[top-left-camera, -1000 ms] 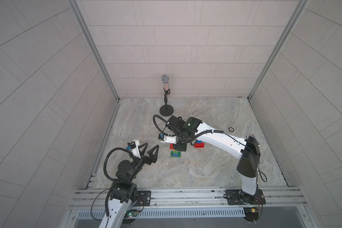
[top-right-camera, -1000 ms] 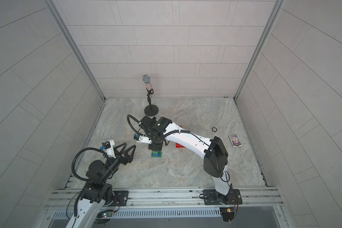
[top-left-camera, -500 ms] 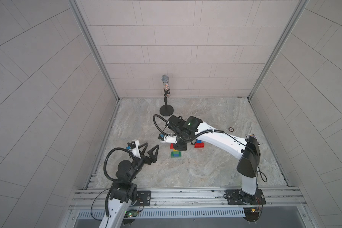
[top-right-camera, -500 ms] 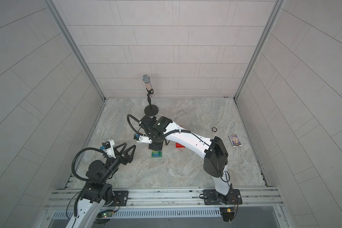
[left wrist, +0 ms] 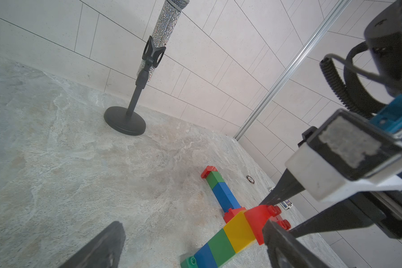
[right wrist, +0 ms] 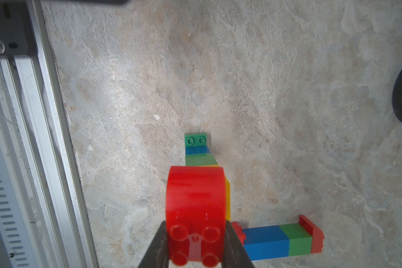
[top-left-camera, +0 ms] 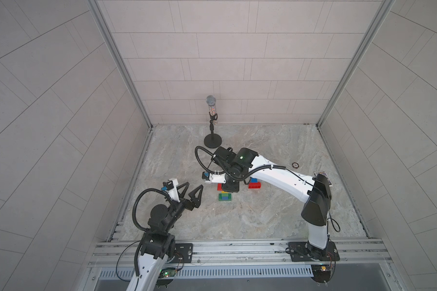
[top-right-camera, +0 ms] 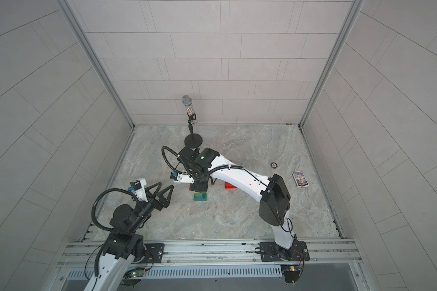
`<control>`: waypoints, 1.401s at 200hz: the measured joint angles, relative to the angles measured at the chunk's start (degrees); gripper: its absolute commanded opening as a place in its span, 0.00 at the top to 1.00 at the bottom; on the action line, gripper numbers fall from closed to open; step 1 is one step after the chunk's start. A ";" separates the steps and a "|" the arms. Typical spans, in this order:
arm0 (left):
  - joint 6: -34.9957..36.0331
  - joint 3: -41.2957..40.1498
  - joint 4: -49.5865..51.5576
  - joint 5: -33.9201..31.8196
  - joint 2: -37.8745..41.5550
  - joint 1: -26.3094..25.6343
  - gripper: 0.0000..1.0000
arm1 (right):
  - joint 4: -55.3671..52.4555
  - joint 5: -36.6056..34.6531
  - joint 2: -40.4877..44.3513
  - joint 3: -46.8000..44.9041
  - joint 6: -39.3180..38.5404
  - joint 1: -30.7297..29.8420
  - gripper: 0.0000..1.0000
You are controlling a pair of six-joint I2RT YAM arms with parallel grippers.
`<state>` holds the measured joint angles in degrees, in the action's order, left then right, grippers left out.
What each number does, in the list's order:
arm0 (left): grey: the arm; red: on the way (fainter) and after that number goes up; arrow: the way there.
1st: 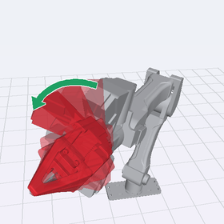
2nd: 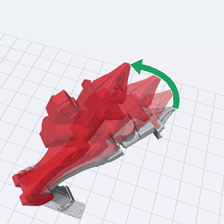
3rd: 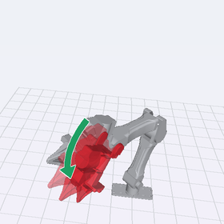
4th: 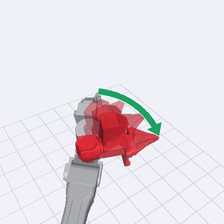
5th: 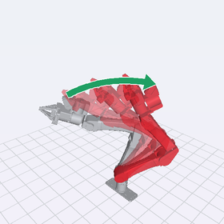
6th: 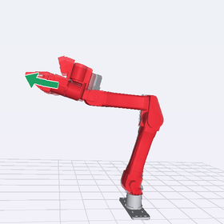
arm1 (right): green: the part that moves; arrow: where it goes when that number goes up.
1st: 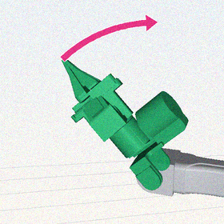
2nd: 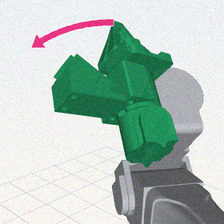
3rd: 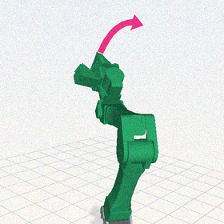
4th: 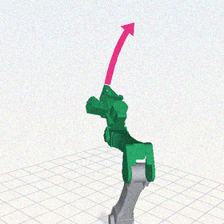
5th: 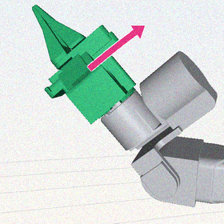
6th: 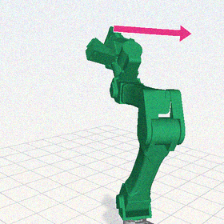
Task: Assemble the number 1 with lego
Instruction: Assemble the lego brick with the lego brick.
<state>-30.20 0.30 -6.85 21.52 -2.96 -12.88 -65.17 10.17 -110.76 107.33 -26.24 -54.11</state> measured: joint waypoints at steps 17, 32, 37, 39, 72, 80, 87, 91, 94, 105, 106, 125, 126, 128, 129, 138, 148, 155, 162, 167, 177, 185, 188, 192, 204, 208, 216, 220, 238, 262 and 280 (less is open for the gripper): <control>0.00 0.00 0.00 0.00 0.00 0.00 0.00 | -1.01 0.15 -0.35 0.28 -2.78 0.07 1.00; 0.00 0.00 0.00 0.02 0.00 0.00 0.00 | -2.05 0.15 -0.35 0.61 -5.29 0.07 1.00; 0.00 0.00 0.00 0.02 0.00 0.00 0.00 | -2.40 0.15 -0.35 0.85 -6.14 0.07 1.00; 0.00 0.00 0.00 0.02 0.02 0.00 0.00 | -2.45 0.15 -0.35 0.92 -6.40 0.07 1.00; 0.00 0.00 0.00 0.00 0.02 0.00 0.00 | -4.37 0.11 -0.37 3.50 -10.60 0.07 1.00; 0.00 0.00 0.00 0.00 0.00 0.00 0.00 | -4.72 0.09 -0.37 4.26 -11.23 0.07 1.00; 0.00 0.00 0.00 0.02 0.00 0.00 0.00 | -5.03 0.07 -0.44 4.96 -11.63 0.07 1.00; 0.00 0.00 0.00 0.02 0.00 0.00 0.00 | -5.16 0.07 -0.48 5.35 -11.87 0.07 1.00; 0.00 0.00 0.00 0.02 0.00 0.00 0.00 | -5.25 0.07 -0.52 5.62 -11.98 0.07 1.00; 0.00 0.00 0.00 0.02 0.00 0.00 0.00 | -5.57 0.04 -0.87 6.56 -12.37 0.07 1.00; 0.00 0.00 0.00 0.00 0.00 0.00 0.00 | -5.60 0.04 -0.90 6.60 -12.39 0.07 1.00; 0.00 0.00 0.00 0.00 0.00 0.00 0.00 | -6.05 0.04 -2.12 7.74 -12.50 0.17 1.00; 0.00 0.00 0.00 0.00 0.00 0.00 0.00 | -6.08 0.07 -2.16 7.78 -12.50 0.17 1.00; 0.00 0.00 0.00 0.00 0.00 0.00 0.00 | -6.16 0.07 -2.34 7.89 -12.50 0.20 1.00; 0.00 0.00 0.00 0.00 0.00 0.00 0.00 | -6.16 0.04 -2.40 7.93 -12.50 0.20 1.00; 0.00 0.00 0.00 0.00 0.00 0.00 0.00 | -6.36 0.13 -3.30 8.33 -12.37 0.37 1.00; 0.00 0.00 0.00 0.00 0.00 0.00 0.00 | -6.67 0.28 -4.44 8.68 -12.20 0.55 1.00; 0.00 0.00 0.00 0.00 0.00 0.00 0.00 | -6.95 0.33 -5.14 8.90 -12.09 0.72 1.00; 0.00 0.00 0.00 0.00 0.00 0.00 0.00 | -7.21 0.35 -5.81 9.07 -11.87 0.94 1.00; 0.00 0.00 0.00 0.00 0.00 0.00 0.00 | -7.37 0.35 -6.21 9.18 -11.82 1.09 1.00; 0.00 0.00 0.00 0.00 0.00 0.00 0.00 | -7.39 0.37 -6.49 9.77 -11.63 1.33 1.00; 0.00 0.00 0.00 0.00 0.02 0.00 0.00 | -7.50 0.39 -6.58 9.97 -11.43 1.55 1.00; 0.00 0.00 0.00 0.00 0.00 0.00 0.00 | -7.52 0.37 -6.60 9.99 -11.37 1.66 1.00; 0.00 0.00 0.00 0.00 0.00 0.00 0.00 | -7.54 0.37 -6.64 9.99 -11.26 1.77 1.00; 0.00 0.00 0.00 0.00 0.00 0.00 0.00 | -7.61 0.44 -6.69 9.99 -11.13 2.05 1.00; 0.00 0.00 0.00 0.00 0.00 0.00 0.00 | -7.63 0.44 -6.69 9.99 -11.06 2.12 1.00; 0.00 0.00 0.00 0.00 0.00 0.00 0.00 | -7.69 0.48 -6.69 9.99 -10.99 2.23 1.00; 0.00 0.00 0.00 0.00 0.00 0.00 0.00 | -7.74 0.55 -6.69 9.99 -10.99 2.27 1.00; 0.00 0.00 0.00 0.00 0.00 0.00 0.00 | -7.78 0.98 -6.78 9.99 -10.78 2.40 1.00; 0.00 0.00 0.00 0.00 0.00 0.00 0.00 | -7.80 1.57 -6.82 9.99 -10.47 2.43 1.00; 0.00 0.00 0.00 -0.02 0.00 0.00 0.00 | -7.72 2.08 -6.91 9.99 -10.23 2.43 1.00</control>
<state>-30.20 0.30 -6.85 21.50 -2.96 -12.88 -72.88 12.25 -117.67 117.32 -36.47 -51.68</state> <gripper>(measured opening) 0.998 0.311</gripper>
